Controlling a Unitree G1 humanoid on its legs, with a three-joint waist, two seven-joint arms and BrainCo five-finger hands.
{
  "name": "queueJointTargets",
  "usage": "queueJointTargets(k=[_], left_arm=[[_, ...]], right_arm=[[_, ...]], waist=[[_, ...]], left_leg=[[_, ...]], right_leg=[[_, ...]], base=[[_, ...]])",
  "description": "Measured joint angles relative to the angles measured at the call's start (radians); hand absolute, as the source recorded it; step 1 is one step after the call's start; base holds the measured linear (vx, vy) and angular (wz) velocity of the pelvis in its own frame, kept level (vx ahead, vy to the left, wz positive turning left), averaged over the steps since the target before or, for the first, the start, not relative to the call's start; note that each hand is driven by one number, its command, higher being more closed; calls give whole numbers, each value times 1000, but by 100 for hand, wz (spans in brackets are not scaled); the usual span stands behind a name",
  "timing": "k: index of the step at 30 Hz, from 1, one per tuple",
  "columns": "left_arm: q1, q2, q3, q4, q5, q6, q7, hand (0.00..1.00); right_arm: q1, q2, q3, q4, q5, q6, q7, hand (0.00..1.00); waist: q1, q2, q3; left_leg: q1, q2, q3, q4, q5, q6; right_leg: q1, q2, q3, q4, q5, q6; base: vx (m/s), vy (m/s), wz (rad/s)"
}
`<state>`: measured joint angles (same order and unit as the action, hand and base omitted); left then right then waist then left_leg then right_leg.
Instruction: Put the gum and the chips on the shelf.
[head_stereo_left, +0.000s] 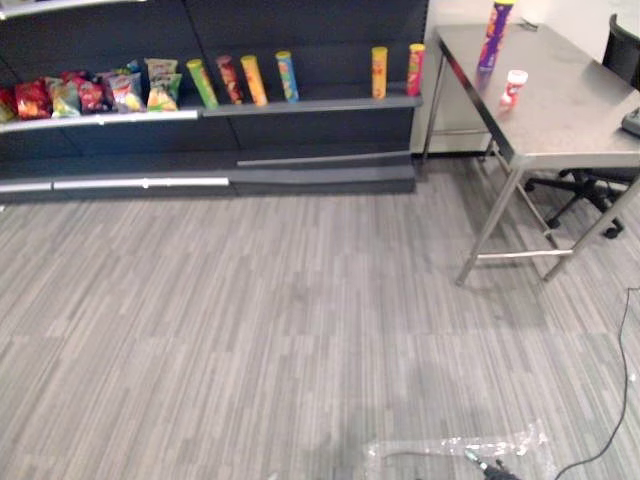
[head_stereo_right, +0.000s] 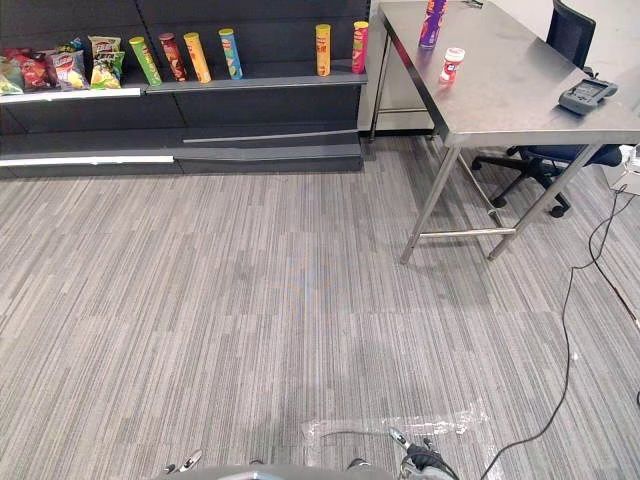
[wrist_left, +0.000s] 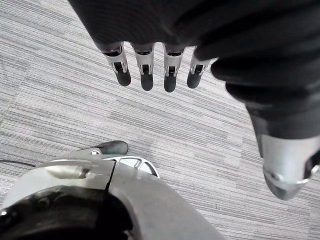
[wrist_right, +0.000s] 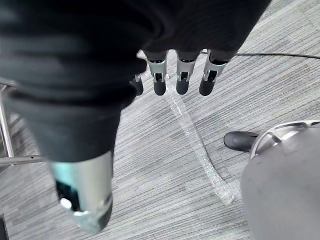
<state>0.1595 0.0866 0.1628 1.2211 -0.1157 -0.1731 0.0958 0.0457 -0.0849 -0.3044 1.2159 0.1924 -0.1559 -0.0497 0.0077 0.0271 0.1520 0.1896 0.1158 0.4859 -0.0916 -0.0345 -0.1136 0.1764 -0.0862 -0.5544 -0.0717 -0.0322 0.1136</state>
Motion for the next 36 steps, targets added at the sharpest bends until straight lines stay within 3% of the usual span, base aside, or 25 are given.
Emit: queueJointTargets(k=[7,10,14,16,17,18,20,21,23,25,27,29,30,31,32,33,34,36], left_arm=[[-3,5,-21,1,0,-13,9,0],[-14,12,-34,1,-3,-13,9,0],[-59,47,-42,1,-57,-13,14,0],[-64,49,-41,-1,-96,-14,15,0],[-64,46,-40,-4,-118,-13,15,0],[-60,37,-39,-8,-139,-13,15,0],[-56,35,-41,-9,-156,-14,12,0],[-56,36,-42,-10,-156,-15,10,0],[-61,33,-49,-21,-160,-15,7,0],[-60,32,-49,-33,-186,-18,7,0],[-56,23,-48,-33,-192,-21,9,0],[-56,11,-47,-33,-192,-21,9,0],[-54,11,-42,-32,-192,-21,7,0],[-59,12,-41,-34,-194,-21,6,0],[-60,28,-39,-47,-195,-26,5,0],[-60,37,-39,-50,-195,-28,4,0],[-73,52,-39,-48,-194,-27,0,0],[-79,54,-41,-50,-191,-26,-3,0]], right_arm=[[2,7,0,-24,-36,-2,0,0],[-22,8,-1,-25,-34,-1,9,0],[-55,46,1,-21,-16,0,10,0],[-58,55,4,-20,-13,0,10,0],[-59,51,14,-19,-10,-1,10,0],[-59,33,42,-19,14,-2,9,0],[-60,12,57,-19,14,-3,8,0],[-60,8,56,-18,14,-3,7,0],[-64,-15,52,6,14,-2,3,0],[-63,-15,52,14,14,-2,-1,0],[-77,-16,55,14,14,-2,-10,0],[-93,-17,62,14,14,-3,-12,0],[-101,-11,76,14,14,-4,-13,0],[-108,-1,78,16,14,-4,-12,0],[-121,25,78,18,14,-4,-5,0],[-128,37,78,18,14,-5,-3,0],[-141,53,79,16,14,-9,-1,0],[-151,55,88,16,13,-13,5,0]], waist=[[0,-12,5],[-1,-8,11],[0,-68,51],[2,-77,60],[2,-71,62],[3,-47,76],[6,-44,89],[6,-41,89],[6,-35,95],[11,-41,99],[12,-26,104],[20,-3,112],[22,4,111],[23,-10,116],[27,-50,124],[26,-59,122],[24,-86,119],[26,-88,115]], left_leg=[[-10,0,-7,0,0,0],[-49,6,-5,33,0,0],[-139,11,-4,188,-16,-21],[-225,56,-3,371,-49,-16],[-294,109,-5,532,-58,-4],[-350,192,-7,714,-56,8],[-407,247,-38,853,-38,37],[-424,245,-63,869,-50,32],[-485,224,-87,769,-78,21],[-488,197,-80,610,-56,10],[-469,167,-88,299,50,-20],[-443,165,-93,140,79,-26],[-439,165,-106,150,135,-4],[-434,155,-104,171,144,6],[-438,143,-76,223,130,26],[-451,136,-67,258,105,53],[-470,124,-58,333,43,70],[-494,120,-51,466,-60,85]], right_leg=[[-3,-1,-17,4,0,-1],[-76,-37,-23,123,-45,-16],[-159,-120,-34,288,-133,-34],[-155,-121,-43,283,-150,-47],[-150,-108,-46,278,-161,-53],[-116,-73,-45,264,-170,-59],[-79,-53,-37,263,-183,-65],[-69,-54,-36,265,-184,-67],[-67,-65,-36,254,-180,-63],[-67,-84,-29,248,-176,-56],[-68,-91,2,241,-172,-32],[-62,-88,41,241,-176,-1],[-51,-96,65,233,-176,23],[-44,-107,73,216,-174,30],[-27,-128,98,183,-168,31],[-21,-135,101,173,-161,30],[-10,-160,101,155,-118,45],[16,-191,99,134,-68,62]], base=[[1,2,3],[3,27,0],[-52,-2,17],[-97,-87,11],[-100,-139,-8],[-92,-127,-14],[-39,-53,-9],[31,9,3],[73,60,4],[110,115,-11],[218,230,-32],[308,342,-57],[304,336,-58],[319,296,-54],[256,148,-37],[408,212,-34],[342,159,-11],[364,221,-11]])
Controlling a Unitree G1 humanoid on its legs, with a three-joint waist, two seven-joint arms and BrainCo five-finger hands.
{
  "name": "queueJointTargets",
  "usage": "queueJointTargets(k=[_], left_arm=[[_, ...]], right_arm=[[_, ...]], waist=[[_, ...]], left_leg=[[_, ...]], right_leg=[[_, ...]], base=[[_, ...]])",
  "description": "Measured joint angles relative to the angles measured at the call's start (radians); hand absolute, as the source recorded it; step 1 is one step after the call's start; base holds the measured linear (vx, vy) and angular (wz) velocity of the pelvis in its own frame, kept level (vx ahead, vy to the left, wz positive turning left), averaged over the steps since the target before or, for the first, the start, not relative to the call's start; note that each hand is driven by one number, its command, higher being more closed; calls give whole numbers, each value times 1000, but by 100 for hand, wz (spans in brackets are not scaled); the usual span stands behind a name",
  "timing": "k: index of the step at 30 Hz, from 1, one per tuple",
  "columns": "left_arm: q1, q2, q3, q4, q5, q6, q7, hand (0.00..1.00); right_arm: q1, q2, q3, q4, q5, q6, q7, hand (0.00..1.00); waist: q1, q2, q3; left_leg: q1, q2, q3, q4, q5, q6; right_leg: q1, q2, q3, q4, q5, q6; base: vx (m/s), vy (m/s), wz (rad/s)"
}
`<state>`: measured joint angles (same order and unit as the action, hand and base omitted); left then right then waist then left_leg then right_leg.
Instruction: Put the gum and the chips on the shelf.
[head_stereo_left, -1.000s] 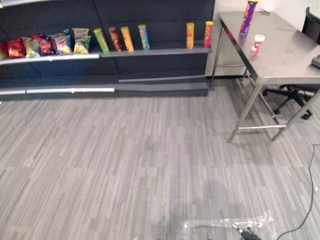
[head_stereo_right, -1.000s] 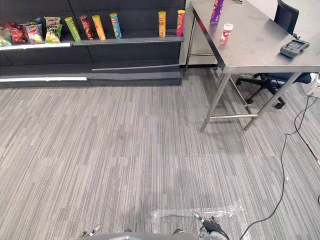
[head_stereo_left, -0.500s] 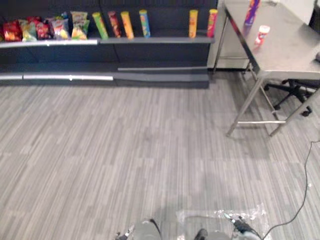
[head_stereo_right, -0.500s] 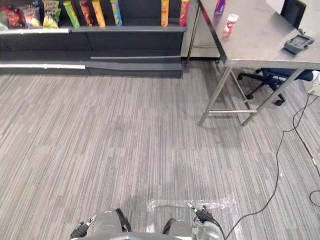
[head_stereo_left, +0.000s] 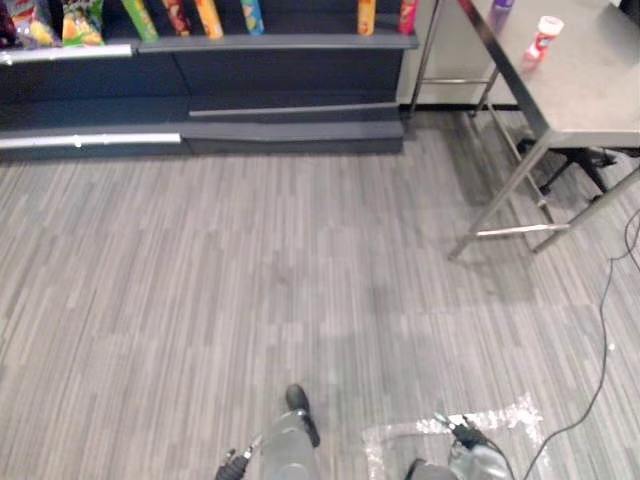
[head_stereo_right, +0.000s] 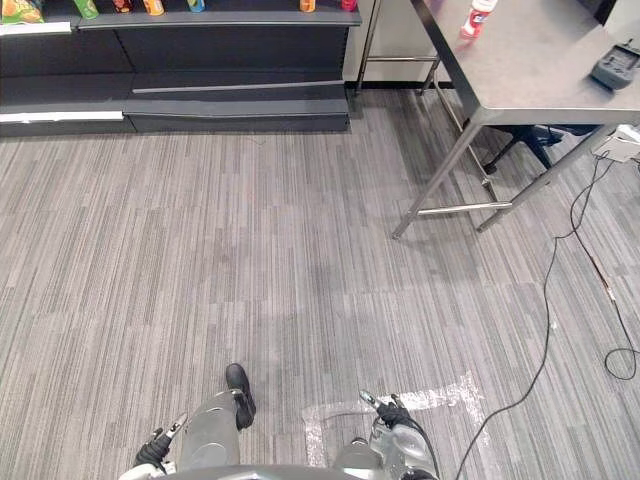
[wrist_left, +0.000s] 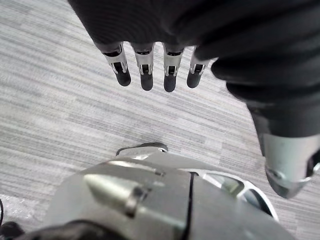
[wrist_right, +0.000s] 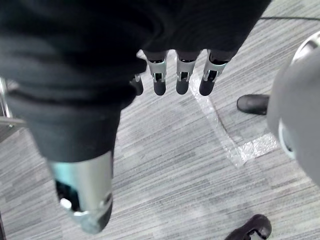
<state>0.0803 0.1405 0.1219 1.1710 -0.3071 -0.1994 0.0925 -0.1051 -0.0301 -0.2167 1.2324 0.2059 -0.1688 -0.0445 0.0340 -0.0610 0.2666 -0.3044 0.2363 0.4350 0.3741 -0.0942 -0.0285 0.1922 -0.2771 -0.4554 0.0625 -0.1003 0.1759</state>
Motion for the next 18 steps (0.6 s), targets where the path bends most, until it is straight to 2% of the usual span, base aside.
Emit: queueJointTargets(k=[3,4,5,7,8,9,10,11,13,14,15,16,17,18], left_arm=[[3,13,-10,4,7,6,-1,0],[1,19,-19,4,8,6,-5,0],[1,21,-29,3,7,6,-10,0],[0,24,-40,3,7,6,-12,0],[2,24,-49,2,8,6,-13,0],[0,25,-49,2,10,6,-13,0],[1,26,-57,1,16,6,-12,0],[3,24,-58,1,22,6,-6,0],[0,20,-58,1,45,5,4,0],[-7,15,-56,1,47,4,12,0],[-8,13,-52,2,49,4,12,0],[-9,12,-45,2,52,3,11,0],[-6,20,-28,3,52,3,10,0],[-14,7,-1,20,54,6,14,0]], right_arm=[[5,-1,28,2,0,-5,1,0],[13,-1,29,2,0,-5,2,0],[22,-1,29,2,-2,-4,2,0],[21,-4,30,-2,-4,-3,3,0],[19,-8,31,-7,-6,-4,3,0],[18,-7,35,-12,-6,-6,4,0],[18,-10,41,-23,-3,-8,5,0],[20,-12,48,-37,4,-8,4,0],[20,-19,69,-51,23,-13,5,0],[19,-23,72,-58,39,-14,5,0],[20,-24,72,-59,40,-15,6,0],[22,-24,71,-58,40,-15,7,0],[39,-17,67,-54,40,-15,7,0],[46,-24,63,-41,40,-12,9,0]], waist=[[-2,5,-23],[-1,3,-35],[-2,-5,-52],[-3,-5,-51],[-2,9,-43],[-3,9,-43],[-3,9,-43],[-4,11,-42],[-11,18,-37],[-12,24,-35],[-13,24,-36],[-13,21,-37],[-8,-11,-49],[-1,-1,-47]], left_leg=[[-27,5,-1,96,-87,24],[-25,-2,4,104,-111,31],[-8,-16,16,91,-118,34],[35,-28,19,62,-120,37],[111,-36,18,7,-129,51],[141,-37,16,-14,-129,51],[208,-41,16,-57,-129,50],[272,-47,21,-98,-128,48],[333,-50,25,-138,-123,41],[364,-50,25,-160,-119,33],[384,-50,22,-181,-113,15],[388,-51,18,-188,-114,1],[399,-75,12,-214,-113,-47],[432,-78,-5,-255,-105,-91]], right_leg=[[-18,-27,-1,62,30,24],[-61,-60,-2,166,42,36],[-136,-114,1,331,88,18],[-188,-153,6,468,182,-27],[-252,-178,49,650,250,-41],[-286,-174,72,742,220,-50],[-341,-164,80,876,143,-61],[-376,-151,47,929,62,-90],[-406,-134,-24,877,-33,-117],[-426,-116,-73,757,-64,-123],[-436,-83,-90,554,-53,-111],[-432,-65,-83,426,-32,-94],[-427,-50,-36,179,77,-77],[-403,-21,-34,139,169,-114]], base=[[337,243,-4],[335,254,20],[407,286,24],[344,202,18],[335,123,15],[395,78,15],[362,-6,8],[236,-27,2],[199,-82,4],[314,-223,15],[216,-181,20],[260,-282,33],[239,-268,35],[289,-291,23]])
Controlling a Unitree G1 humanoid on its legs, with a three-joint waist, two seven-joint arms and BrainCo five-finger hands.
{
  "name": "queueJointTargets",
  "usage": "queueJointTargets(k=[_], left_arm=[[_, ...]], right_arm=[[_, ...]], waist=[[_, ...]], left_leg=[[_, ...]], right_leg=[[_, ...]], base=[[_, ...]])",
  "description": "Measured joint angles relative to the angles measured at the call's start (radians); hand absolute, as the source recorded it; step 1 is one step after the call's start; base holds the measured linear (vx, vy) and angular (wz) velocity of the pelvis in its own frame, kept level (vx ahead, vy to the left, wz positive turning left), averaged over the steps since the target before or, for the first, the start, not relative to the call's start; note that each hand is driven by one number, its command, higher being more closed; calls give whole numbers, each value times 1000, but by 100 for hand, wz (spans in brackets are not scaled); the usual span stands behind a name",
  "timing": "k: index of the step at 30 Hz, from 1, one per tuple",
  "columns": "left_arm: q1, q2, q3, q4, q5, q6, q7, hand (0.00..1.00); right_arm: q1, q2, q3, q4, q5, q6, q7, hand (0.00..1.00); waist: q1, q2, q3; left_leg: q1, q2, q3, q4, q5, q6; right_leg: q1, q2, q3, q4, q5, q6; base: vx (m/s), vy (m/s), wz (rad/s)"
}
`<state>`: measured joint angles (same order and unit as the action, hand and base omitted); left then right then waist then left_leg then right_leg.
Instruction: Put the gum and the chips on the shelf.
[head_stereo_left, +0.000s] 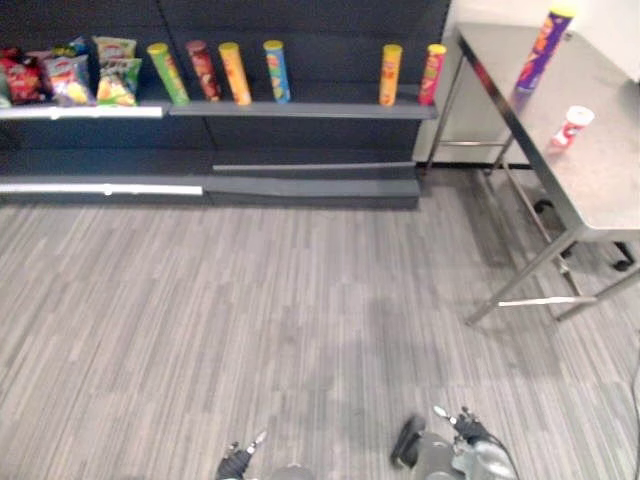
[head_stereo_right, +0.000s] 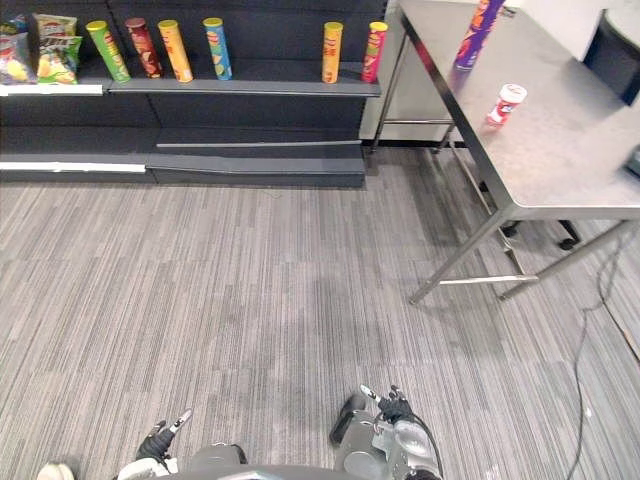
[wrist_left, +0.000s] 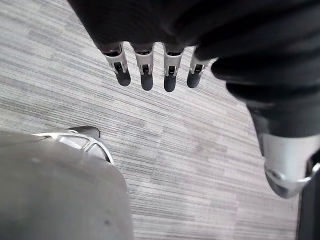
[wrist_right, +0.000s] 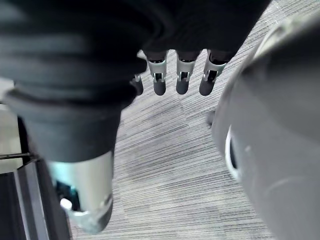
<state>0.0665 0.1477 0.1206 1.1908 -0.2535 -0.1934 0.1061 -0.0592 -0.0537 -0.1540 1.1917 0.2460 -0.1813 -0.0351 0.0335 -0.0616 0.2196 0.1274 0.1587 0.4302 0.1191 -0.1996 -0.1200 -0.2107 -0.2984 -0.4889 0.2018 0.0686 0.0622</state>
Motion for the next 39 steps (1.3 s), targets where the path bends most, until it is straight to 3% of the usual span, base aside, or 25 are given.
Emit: queueJointTargets(k=[1,2,6,9,10,12,13,15,16,17,19,20,22,23,24,27,30,31,33,34,35,36,37,38,39], left_arm=[[8,-13,6,4,0,0,-1,0],[17,-34,7,4,1,0,-3,0],[11,-45,24,15,39,0,-2,0],[-3,-43,23,22,37,-1,0,0],[-4,-35,23,22,34,-2,1,0],[-13,-37,23,20,31,-2,6,0],[-12,-39,22,20,28,-2,6,0],[-2,-37,25,20,21,-2,6,0],[-4,-29,22,14,20,-2,6,0],[-2,-27,16,-1,19,-3,6,0],[-1,-29,-1,-15,15,-7,6,0],[1,-30,-6,-18,-6,-8,6,0],[11,-38,-5,-18,-8,-10,6,0],[21,-44,-2,-16,-8,-12,6,0],[30,-45,5,-16,-8,-14,5,0],[5,15,5,-13,-8,-14,-1,0],[5,14,6,-7,-7,-14,-2,0],[7,12,4,-7,-7,-14,-3,0],[9,16,-2,-7,-5,-13,-4,0],[16,17,-11,-8,-5,-13,-5,0],[22,17,-19,-8,-6,-13,-6,0],[25,12,-38,-15,-6,-13,-12,0],[23,15,-40,-20,-6,-14,-15,0],[12,18,-45,-21,-5,-14,-20,0],[14,17,-46,-21,-5,-14,-23,0]], right_arm=[[0,-10,-6,3,0,0,-2,0],[2,-27,-22,3,-1,0,-2,0],[25,-31,-39,-1,2,2,-2,0],[26,-37,-37,2,33,2,-1,0],[27,-34,-35,3,38,2,-1,0],[27,-46,-33,4,39,1,0,0],[28,-53,-33,4,41,1,-2,0],[36,-51,-37,4,50,0,-4,0],[33,-43,-37,3,50,0,-5,0],[32,-45,-53,3,52,1,-7,0],[29,-43,-83,3,72,1,-11,0],[20,-38,-91,3,72,2,-11,0],[9,-24,-115,2,71,0,-11,0],[6,-24,-110,2,69,-1,-10,0],[2,-6,-103,4,69,-1,-9,0],[-5,50,-93,35,69,0,-1,0],[-25,48,-93,32,70,-3,-1,0],[-37,48,-86,26,70,-5,-1,0],[-48,48,-63,24,70,-4,0,0],[-45,47,-48,23,70,-3,0,0],[-44,39,-30,14,70,-4,1,0],[-40,33,-24,2,70,-6,2,0],[-41,33,-24,1,70,-7,3,0],[-43,31,-25,-7,70,-9,2,0],[-43,31,-25,-8,70,-9,2,0]], waist=[[1,11,-4],[-4,50,-2],[-5,77,-13],[-3,76,-13],[-4,69,-16],[-5,88,-7],[-4,103,-2],[-5,96,13],[-1,76,24],[-4,79,23],[-2,83,24],[-1,83,25],[2,83,24],[10,84,26],[24,71,22],[17,-30,11],[12,-27,4],[14,-19,0],[11,-19,1],[5,-15,3],[-3,-8,5],[-7,12,9],[-7,11,9],[-5,8,11],[-5,10,11]], left_leg=[[5,10,0,-21,8,-9],[17,31,-7,-44,13,-24],[36,86,-35,-39,0,-48],[7,128,-71,59,-40,-36],[-79,151,-112,218,-40,-33],[-236,202,-206,524,-7,15],[-271,227,-229,625,29,29],[-295,256,-237,758,178,35],[-341,257,-252,822,155,29],[-398,252,-246,840,52,17],[-465,229,-200,714,-6,4],[-485,197,-193,525,5,-2],[-461,150,-213,170,103,-20],[-429,130,-248,50,220,-22],[-407,111,-245,54,268,-6],[-427,47,-213,151,183,34],[-411,36,-164,178,138,57],[-396,41,-136,178,123,65],[-352,36,-99,167,116,76],[-300,29,-80,146,105,89],[-254,27,-76,126,96,100],[-200,37,-75,93,73,104],[-178,37,-74,79,60,100],[-123,32,-58,43,57,98],[-103,31,-50,34,57,98]], right_leg=[[7,18,-9,-13,-6,13],[7,53,-14,1,-45,-14],[4,83,-30,101,-149,-18],[4,94,-32,169,-221,-16],[10,93,-40,169,-229,-16],[37,103,-56,169,-241,-23],[62,110,-58,173,-251,-19],[138,114,-54,159,-269,-29],[171,109,-56,134,-279,-33],[194,109,-60,105,-277,-31],[225,110,-63,58,-268,-16],[243,108,-62,34,-263,-7],[256,106,-31,20,-269,27],[271,101,6,17,-275,58],[288,94,33,-7,-270,73],[324,48,79,-93,-193,113],[284,13,119,-21,-140,114],[219,-10,156,92,-115,113],[126,-59,180,276,-34,104],[96,-85,187,366,54,91],[82,-97,198,420,140,90],[48,-111,201,525,164,87],[18,-115,194,593,101,81],[-24,-125,128,679,-55,63],[-29,-122,88,678,-102,57]], base=[[230,-188,7],[150,-106,-8],[158,-157,10],[167,-94,26],[154,-112,34],[168,-97,18],[299,-17,-7],[325,-15,1],[209,-33,15],[260,-9,12],[286,103,-2],[326,238,-32],[308,285,-58],[269,256,-77],[361,246,-71],[434,167,-16],[304,190,-28],[249,189,-52],[252,175,-40],[231,135,-19],[243,105,-19],[243,70,-13],[269,2,-13],[211,-33,-13],[233,-67,-16]])
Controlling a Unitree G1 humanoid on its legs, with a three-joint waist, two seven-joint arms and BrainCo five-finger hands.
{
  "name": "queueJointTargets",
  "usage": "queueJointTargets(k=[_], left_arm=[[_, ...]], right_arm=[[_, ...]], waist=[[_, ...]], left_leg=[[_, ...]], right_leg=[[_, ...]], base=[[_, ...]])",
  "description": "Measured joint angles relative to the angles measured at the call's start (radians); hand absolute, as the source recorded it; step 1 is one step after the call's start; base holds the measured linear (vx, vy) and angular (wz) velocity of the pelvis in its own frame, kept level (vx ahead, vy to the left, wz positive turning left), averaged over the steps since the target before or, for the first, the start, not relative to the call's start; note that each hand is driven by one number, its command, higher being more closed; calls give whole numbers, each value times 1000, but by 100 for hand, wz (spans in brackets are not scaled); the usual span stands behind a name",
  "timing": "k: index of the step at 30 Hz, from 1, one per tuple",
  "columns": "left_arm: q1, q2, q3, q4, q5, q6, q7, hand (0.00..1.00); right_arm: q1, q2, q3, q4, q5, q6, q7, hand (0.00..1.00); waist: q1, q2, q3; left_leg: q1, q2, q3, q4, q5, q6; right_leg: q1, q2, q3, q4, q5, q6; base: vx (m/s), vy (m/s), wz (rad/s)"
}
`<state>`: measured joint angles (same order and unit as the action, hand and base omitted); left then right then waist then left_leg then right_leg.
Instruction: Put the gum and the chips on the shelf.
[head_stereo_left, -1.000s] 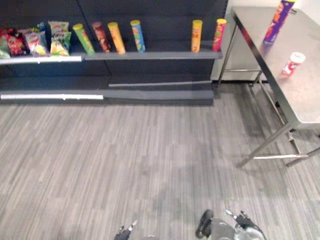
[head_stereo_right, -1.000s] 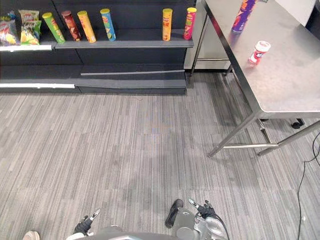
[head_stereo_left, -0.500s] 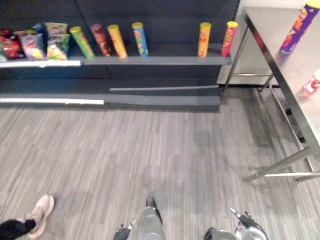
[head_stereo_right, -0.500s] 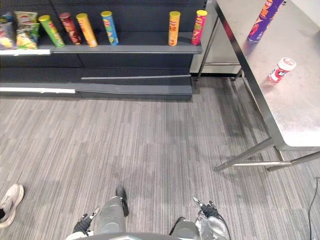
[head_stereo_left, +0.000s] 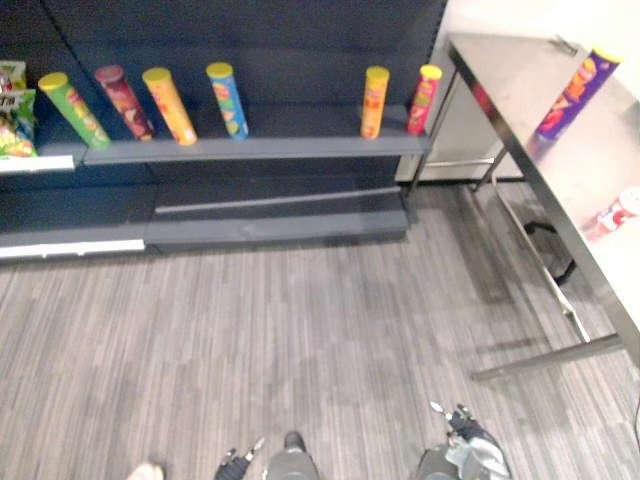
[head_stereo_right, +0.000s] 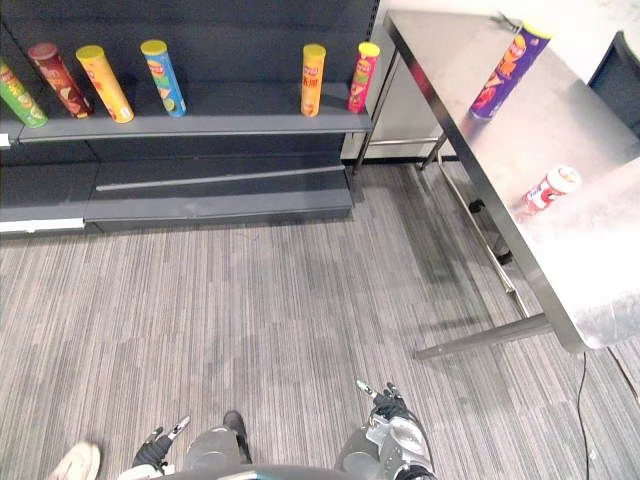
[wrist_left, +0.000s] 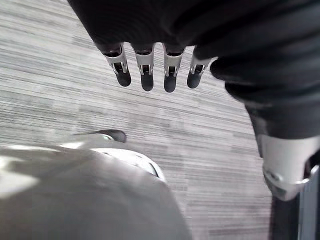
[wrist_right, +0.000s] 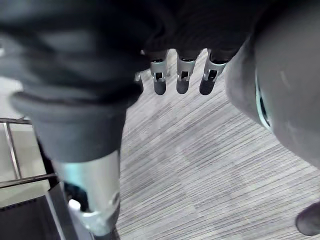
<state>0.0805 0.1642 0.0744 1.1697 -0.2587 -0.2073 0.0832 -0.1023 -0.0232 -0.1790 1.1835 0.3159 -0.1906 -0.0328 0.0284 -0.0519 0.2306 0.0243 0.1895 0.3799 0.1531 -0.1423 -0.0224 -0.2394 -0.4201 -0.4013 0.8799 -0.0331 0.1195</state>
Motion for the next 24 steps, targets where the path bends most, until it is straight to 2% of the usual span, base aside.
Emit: queueJointTargets(k=[1,2,3,4,5,6,7,8,9,10,11,12,13,15,16,17,18,19,20,21,22,24], left_arm=[[1,-1,0,0,0,0,-3,0],[0,-3,1,1,0,0,-7,0],[0,-2,3,1,0,-1,-12,0],[0,1,8,2,0,-1,-15,0],[-5,-3,14,6,0,1,-15,0],[-4,-15,20,21,1,2,-16,0],[-3,-34,20,32,3,4,-16,0],[-5,-42,21,36,3,5,-16,0],[-6,-43,23,44,4,7,-16,0],[-6,-46,23,45,5,9,-18,0],[-6,-46,31,42,5,10,-21,0],[-7,-44,47,41,5,10,-21,0],[-11,-41,51,42,5,10,-21,0],[-17,-35,47,45,5,17,-21,0],[-18,-40,33,52,5,19,-21,0],[-31,-35,28,55,5,21,-21,0],[-38,-33,28,54,5,22,-21,0],[-38,-40,26,50,-1,21,-18,0],[-34,-55,23,50,-4,21,-14,0],[-34,-52,18,52,-5,20,-12,0],[-40,-48,13,50,-5,19,-13,0],[-41,-46,5,32,-11,12,-14,0]], right_arm=[[2,0,1,-7,0,-1,0,0],[2,0,1,-12,0,-3,1,0],[5,0,1,-10,1,0,1,0],[9,3,0,-8,1,1,1,0],[11,-3,-4,-2,1,3,1,0],[-1,-13,-8,5,2,4,-1,0],[-9,-31,-9,6,2,5,-1,0],[-8,-38,-10,6,2,7,-1,0],[-7,-39,-12,6,2,11,-1,0],[3,-41,-16,0,2,12,-1,0],[16,-41,-27,-4,2,14,0,0],[25,-33,-42,-4,2,15,0,0],[24,-25,-48,-5,2,16,1,0],[34,-19,-50,-27,2,16,13,0],[49,-30,-48,-32,2,14,22,0],[56,-39,-46,-27,4,13,22,0],[57,-41,-45,-26,8,13,22,0],[64,-53,-38,-25,13,13,22,0],[78,-80,-4,-27,17,11,22,0],[82,-81,0,-24,17,12,23,0],[80,-81,-8,-23,20,12,20,0],[96,-79,-12,-5,44,14,20,0]], waist=[[-3,1,0],[-6,3,1],[-6,-2,-2],[-3,-15,-9],[3,-26,-10],[7,9,-15],[0,24,-5],[1,36,-5],[1,48,-8],[0,49,-7],[3,46,-8],[17,33,-12],[20,29,-10],[2,31,-13],[-2,52,-23],[3,57,-24],[3,58,-25],[1,75,-24],[0,112,-27],[4,110,-25],[3,112,-25],[1,107,-23]], left_leg=[[25,-1,13,-10,0,0],[43,-2,23,-16,-1,-2],[51,-9,35,-27,-4,-14],[55,-21,45,-38,-5,-25],[73,-31,52,-68,-2,-54],[87,-18,82,-106,15,-79],[106,-16,108,-144,30,-99],[118,-15,121,-159,35,-103],[141,-8,138,-174,39,-109],[157,-4,143,-182,40,-114],[178,-2,157,-191,37,-120],[195,0,177,-197,30,-128],[196,8,187,-188,12,-135],[177,53,188,-93,-50,-148],[150,98,187,6,-85,-170],[94,153,181,176,-98,-179],[57,184,173,278,-93,-172],[12,237,149,445,-61,-135],[-23,290,102,624,41,-106],[-67,295,46,733,35,-113],[-123,272,19,798,-65,-109],[-193,230,14,806,-133,-106]], right_leg=[[-4,4,-64,-35,-47,-25],[-4,23,-129,-153,-59,-43],[3,52,-174,-352,-22,-25],[7,62,-184,-460,60,-32],[29,78,-210,-539,52,-83],[40,124,-218,-608,48,-87],[40,147,-233,-631,48,-87],[40,156,-243,-634,46,-88],[45,160,-263,-625,29,-98],[51,156,-282,-612,0,-94],[61,126,-351,-563,-56,-100],[80,79,-450,-502,-87,-103],[80,69,-459,-485,-95,-110],[84,86,-458,-466,-121,-110],[87,110,-457,-467,-138,-109],[92,128,-442,-473,-144,-110],[98,141,-435,-481,-139,-118],[113,163,-407,-490,-137,-114],[143,206,-339,-509,-141,-121],[158,219,-282,-544,-144,-126],[166,222,-232,-569,-144,-126],[203,230,-170,-615,-140,-121]], base=[[148,-82,-14],[212,-170,-8],[181,-161,-3],[201,-175,-8],[173,-153,-37],[170,-159,-55],[132,-127,-59],[80,-67,-47],[65,-60,-29],[79,-71,-23],[100,-63,-27],[98,-38,-39],[98,-53,-41],[113,-82,-20],[215,-63,-27],[215,-57,-32],[235,-99,-55],[348,-129,-108],[421,-63,-152],[431,55,-166],[263,113,-112],[258,119,-80]])
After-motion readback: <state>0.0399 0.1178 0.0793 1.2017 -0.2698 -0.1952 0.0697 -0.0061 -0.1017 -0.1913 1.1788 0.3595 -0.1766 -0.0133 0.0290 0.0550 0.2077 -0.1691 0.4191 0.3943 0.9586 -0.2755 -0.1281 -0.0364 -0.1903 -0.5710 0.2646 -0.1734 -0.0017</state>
